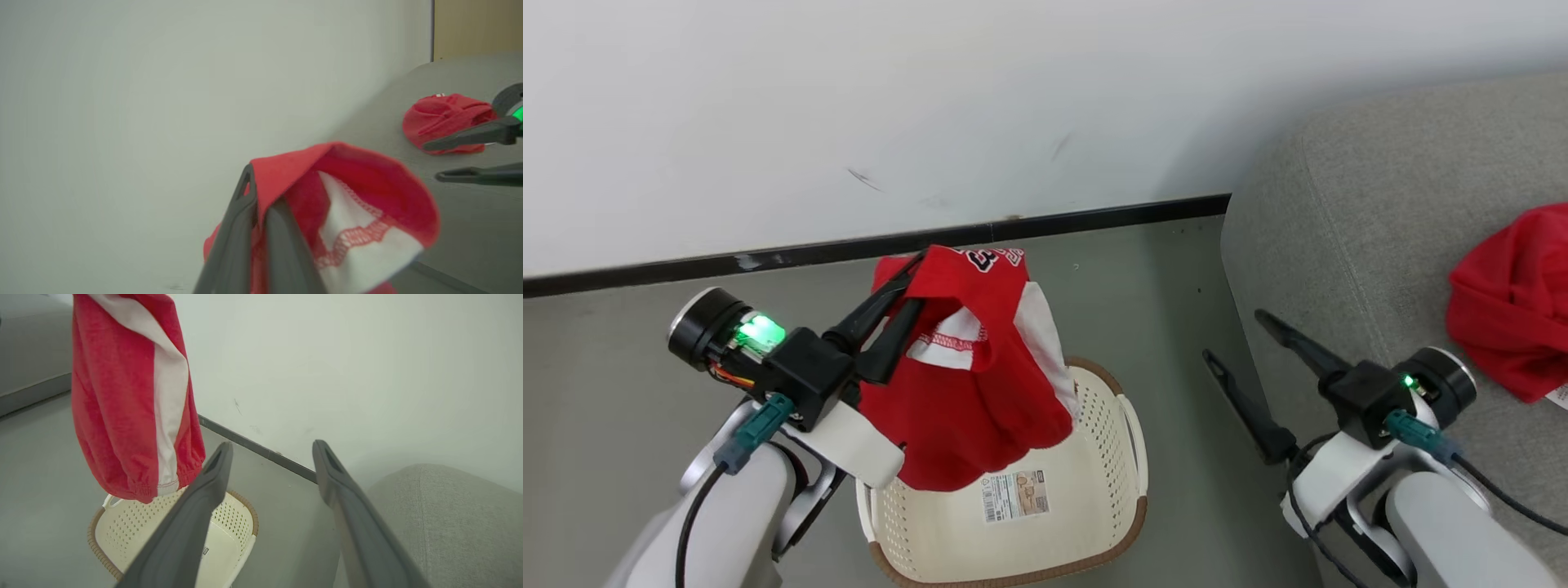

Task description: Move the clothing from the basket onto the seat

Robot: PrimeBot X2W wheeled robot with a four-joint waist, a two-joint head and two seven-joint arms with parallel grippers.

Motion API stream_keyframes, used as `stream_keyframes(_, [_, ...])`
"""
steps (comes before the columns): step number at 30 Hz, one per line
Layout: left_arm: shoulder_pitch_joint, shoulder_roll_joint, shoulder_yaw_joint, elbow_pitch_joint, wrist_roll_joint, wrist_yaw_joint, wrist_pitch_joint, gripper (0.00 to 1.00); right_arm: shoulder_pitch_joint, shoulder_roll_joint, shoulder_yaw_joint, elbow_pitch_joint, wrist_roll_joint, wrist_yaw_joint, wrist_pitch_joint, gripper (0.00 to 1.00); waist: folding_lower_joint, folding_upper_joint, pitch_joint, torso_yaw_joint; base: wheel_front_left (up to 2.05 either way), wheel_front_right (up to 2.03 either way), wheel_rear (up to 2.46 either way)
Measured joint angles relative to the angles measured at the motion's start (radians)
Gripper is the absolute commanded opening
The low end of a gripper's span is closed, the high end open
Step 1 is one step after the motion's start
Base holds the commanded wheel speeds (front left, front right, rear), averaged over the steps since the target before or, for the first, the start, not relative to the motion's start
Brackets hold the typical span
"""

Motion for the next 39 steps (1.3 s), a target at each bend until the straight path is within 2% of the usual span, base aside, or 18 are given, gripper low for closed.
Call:
stream_keyframes(7, [0.000,-0.009,-0.066,-0.060,0.002,-0.020,0.038,0.00,0.002,-0.067,0.171,0.039,0.056,0.000,0.000,1.00,0.0000,0.0000,-0.068,0.020,0.00,0.00,0.00])
stream_keyframes(14, [0.000,-0.035,-0.122,-0.123,0.001,-0.032,0.074,0.00,-0.024,-0.103,0.322,0.070,0.121,0.000,0.000,1.00,0.0000,0.0000,-0.124,0.036,0.00,0.00,0.00])
stream_keyframes(25, [0.027,-0.049,-0.179,-0.204,-0.012,-0.036,0.149,0.00,-0.118,-0.075,0.554,0.133,0.276,0.000,0.000,1.00,0.0000,0.0000,-0.177,0.077,0.00,0.00,0.00])
stream_keyframes(32, [0.036,-0.061,-0.188,-0.252,-0.027,-0.036,0.179,0.00,-0.172,-0.031,0.632,0.165,0.365,0.000,0.000,1.00,0.0000,0.0000,-0.187,0.108,0.00,0.00,0.00])
stream_keyframes(33, [0.037,-0.061,-0.189,-0.256,-0.028,-0.036,0.179,0.00,-0.181,-0.029,0.642,0.166,0.368,0.000,0.000,0.82,0.0000,0.0000,-0.188,0.112,0.00,0.00,0.00])
stream_keyframes(34, [0.038,-0.062,-0.189,-0.261,-0.030,-0.036,0.183,0.00,-0.191,-0.025,0.651,0.166,0.376,0.000,0.000,0.44,0.0000,0.0000,-0.188,0.116,0.00,0.00,0.00])
stream_keyframes(35, [0.039,-0.063,-0.189,-0.266,-0.036,-0.036,0.188,0.00,-0.198,-0.021,0.657,0.166,0.385,0.000,0.000,0.35,0.0000,0.0000,-0.189,0.119,0.00,0.00,0.00])
stream_keyframes(37, [0.042,-0.064,-0.189,-0.273,-0.037,-0.036,0.197,0.00,-0.212,-0.011,0.674,0.167,0.398,0.000,0.000,0.00,-0.0001,0.0000,-0.189,0.126,0.00,0.00,0.00])
stream_keyframes(39, [0.045,-0.064,-0.188,-0.277,-0.043,-0.036,0.200,0.00,-0.216,-0.004,0.681,0.167,0.410,0.000,0.000,0.00,-0.0001,0.0000,-0.188,0.133,0.00,0.00,0.00])
